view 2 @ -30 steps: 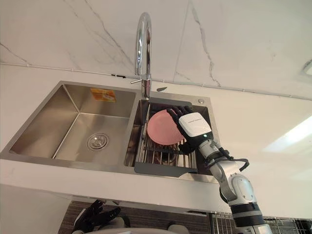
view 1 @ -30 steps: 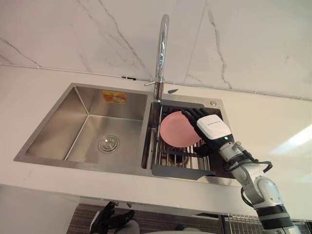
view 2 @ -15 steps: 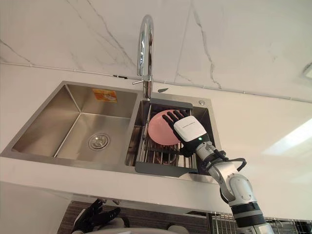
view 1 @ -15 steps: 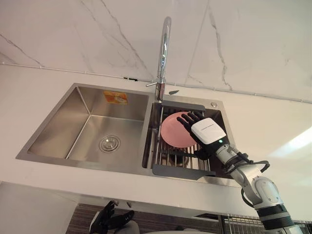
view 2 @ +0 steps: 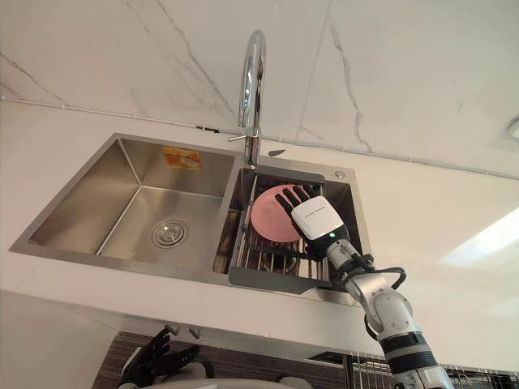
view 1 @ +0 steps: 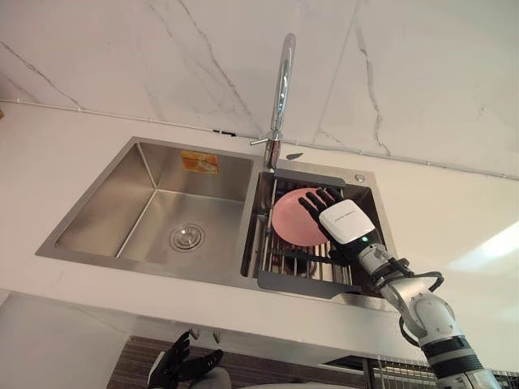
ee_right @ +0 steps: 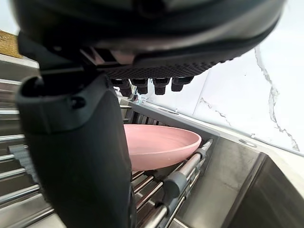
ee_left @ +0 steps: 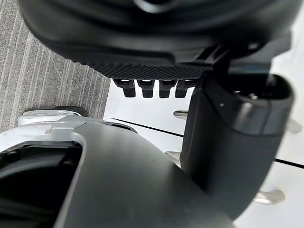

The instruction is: Walk over to the sink, pick up the cup, carry it to the dishwasher, place the cup inside the dishwasher, then close the dishwasher door

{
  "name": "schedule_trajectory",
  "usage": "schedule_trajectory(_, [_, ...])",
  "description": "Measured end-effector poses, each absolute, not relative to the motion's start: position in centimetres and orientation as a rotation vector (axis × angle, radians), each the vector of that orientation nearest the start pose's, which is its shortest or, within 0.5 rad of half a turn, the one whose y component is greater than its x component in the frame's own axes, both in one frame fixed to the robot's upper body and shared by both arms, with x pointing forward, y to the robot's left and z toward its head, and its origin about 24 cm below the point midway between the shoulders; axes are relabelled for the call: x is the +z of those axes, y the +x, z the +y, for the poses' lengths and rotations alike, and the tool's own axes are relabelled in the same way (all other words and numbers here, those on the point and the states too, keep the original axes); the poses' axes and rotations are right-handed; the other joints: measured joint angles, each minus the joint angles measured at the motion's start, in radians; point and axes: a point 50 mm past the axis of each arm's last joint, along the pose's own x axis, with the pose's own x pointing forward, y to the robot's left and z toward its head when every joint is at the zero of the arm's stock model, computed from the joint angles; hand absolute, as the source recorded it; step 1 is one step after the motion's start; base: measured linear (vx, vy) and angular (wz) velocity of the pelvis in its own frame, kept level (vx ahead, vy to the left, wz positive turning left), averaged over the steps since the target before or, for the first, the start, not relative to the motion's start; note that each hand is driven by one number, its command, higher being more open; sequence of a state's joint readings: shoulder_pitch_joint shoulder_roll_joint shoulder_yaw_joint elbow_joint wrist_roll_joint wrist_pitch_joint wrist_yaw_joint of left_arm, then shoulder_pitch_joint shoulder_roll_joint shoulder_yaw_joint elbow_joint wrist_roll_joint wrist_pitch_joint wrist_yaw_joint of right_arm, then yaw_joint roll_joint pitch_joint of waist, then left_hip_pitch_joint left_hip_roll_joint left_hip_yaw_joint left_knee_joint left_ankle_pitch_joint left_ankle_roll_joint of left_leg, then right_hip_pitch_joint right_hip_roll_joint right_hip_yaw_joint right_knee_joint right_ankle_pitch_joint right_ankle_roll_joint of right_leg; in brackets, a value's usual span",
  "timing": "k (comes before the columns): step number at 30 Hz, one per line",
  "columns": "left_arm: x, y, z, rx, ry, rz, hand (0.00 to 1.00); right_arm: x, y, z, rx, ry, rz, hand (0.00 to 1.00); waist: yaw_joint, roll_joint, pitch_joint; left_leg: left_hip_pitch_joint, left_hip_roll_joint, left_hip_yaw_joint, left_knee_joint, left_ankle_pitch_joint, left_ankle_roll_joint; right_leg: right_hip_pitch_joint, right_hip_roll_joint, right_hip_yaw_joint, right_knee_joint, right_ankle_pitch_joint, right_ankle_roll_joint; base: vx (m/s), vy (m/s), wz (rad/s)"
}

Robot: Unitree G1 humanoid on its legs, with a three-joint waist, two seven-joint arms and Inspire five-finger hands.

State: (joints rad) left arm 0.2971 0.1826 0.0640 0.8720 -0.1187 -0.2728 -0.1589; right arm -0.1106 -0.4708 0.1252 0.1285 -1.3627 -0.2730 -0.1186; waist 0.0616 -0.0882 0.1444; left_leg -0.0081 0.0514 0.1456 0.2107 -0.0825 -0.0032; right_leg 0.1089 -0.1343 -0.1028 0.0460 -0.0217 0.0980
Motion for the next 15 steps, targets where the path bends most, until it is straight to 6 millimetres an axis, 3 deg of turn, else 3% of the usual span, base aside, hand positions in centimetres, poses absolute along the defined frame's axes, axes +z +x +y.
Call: schedule_trajectory(15, [-13.75, 7.01, 22.94, 0.099, -0.006, 0.852, 1.0, 4.82, 27.66, -19.39, 0.178, -1.832, -0.307, 1.0, 0.018, -0.012, 0.008, -0.013, 0.0, -0.013, 0.014, -0.002, -0.001, 0.002, 0.0, -0.013, 0.0, 0.0, 0.001, -0.01, -0.006, 0.02])
